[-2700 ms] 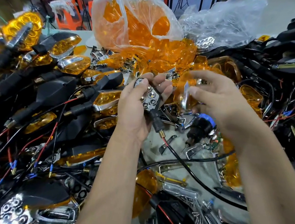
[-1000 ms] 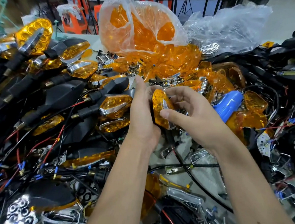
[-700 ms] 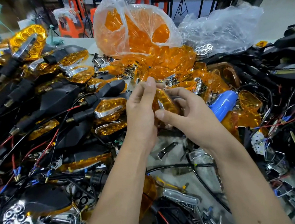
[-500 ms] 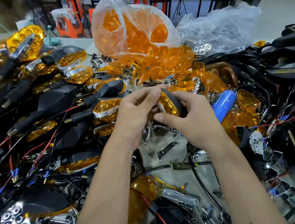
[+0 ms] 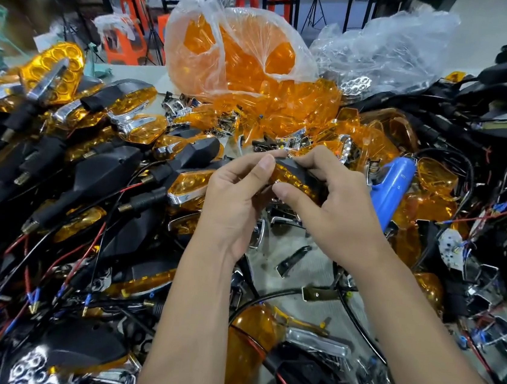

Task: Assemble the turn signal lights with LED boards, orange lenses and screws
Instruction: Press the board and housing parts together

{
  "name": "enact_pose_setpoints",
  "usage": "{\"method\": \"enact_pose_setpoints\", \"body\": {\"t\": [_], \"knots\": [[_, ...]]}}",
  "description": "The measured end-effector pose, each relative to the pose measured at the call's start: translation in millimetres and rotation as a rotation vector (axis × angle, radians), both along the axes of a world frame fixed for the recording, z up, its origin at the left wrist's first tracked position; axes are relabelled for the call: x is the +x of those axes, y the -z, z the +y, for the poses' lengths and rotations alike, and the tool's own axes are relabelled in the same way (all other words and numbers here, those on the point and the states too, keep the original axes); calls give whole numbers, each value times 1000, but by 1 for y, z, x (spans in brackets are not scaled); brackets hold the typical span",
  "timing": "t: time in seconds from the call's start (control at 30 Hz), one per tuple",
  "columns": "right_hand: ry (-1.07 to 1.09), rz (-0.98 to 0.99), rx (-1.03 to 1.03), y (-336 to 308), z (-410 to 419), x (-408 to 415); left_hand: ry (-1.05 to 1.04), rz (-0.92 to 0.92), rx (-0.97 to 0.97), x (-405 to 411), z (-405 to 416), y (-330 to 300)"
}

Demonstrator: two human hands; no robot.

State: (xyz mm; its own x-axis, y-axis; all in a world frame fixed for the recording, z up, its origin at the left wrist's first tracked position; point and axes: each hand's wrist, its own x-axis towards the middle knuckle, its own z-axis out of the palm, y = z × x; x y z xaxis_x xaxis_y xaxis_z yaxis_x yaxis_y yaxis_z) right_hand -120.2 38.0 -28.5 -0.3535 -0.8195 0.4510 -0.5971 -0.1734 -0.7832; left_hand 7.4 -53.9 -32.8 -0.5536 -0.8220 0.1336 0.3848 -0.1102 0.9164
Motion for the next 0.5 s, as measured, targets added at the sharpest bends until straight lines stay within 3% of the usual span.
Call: {"method": "enact_pose_setpoints", "body": {"t": [0.17, 0.3, 0.33, 0.5], "knots": [[-11, -149, 91, -11, 3, 3, -138, -91, -128, -8, 3, -1], [-207, -904, 275, -26, 2, 7, -137, -70, -123, -11, 7, -6], [-254, -1007, 317, -27, 2, 10, -142, -54, -109, -12, 8, -7], [-321, -1058, 527, -26, 1, 18, -198, 32, -36, -20, 13, -9]]}}
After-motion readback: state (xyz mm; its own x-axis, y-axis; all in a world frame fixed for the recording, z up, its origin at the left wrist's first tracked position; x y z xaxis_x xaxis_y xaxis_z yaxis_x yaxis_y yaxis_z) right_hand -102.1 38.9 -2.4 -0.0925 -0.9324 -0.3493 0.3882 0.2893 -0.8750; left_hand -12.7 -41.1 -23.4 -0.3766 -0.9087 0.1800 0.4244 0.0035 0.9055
